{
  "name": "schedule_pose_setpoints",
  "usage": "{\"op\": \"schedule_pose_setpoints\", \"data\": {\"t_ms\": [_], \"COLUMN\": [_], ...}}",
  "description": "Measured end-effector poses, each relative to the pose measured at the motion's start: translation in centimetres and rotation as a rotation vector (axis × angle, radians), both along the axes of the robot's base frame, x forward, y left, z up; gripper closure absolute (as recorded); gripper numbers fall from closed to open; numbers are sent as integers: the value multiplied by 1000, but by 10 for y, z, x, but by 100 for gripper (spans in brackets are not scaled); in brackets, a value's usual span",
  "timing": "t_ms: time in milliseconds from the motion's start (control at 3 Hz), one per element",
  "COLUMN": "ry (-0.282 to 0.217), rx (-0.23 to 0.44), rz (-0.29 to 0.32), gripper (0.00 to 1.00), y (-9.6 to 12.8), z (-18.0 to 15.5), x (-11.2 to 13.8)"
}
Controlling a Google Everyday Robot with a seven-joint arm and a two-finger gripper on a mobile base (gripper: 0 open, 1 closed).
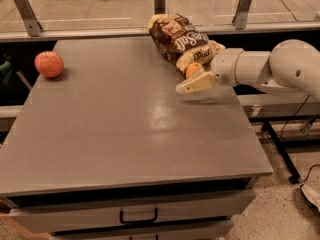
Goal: Move orange near brown chip bag
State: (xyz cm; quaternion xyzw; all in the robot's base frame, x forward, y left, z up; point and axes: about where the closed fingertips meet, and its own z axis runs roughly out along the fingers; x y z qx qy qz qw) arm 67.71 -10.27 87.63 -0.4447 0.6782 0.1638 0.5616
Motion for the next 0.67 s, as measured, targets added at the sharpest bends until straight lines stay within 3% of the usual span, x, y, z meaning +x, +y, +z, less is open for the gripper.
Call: {"op": "schedule_pose_setpoints", "data": {"t_ms": [333,667], "ry": [-41,-130], "rx": [-45,-161], "rz": [14,28], "gripper": [0,0], "y": [-26,-64], "z": [44,135], "x": [-25,-98]}}
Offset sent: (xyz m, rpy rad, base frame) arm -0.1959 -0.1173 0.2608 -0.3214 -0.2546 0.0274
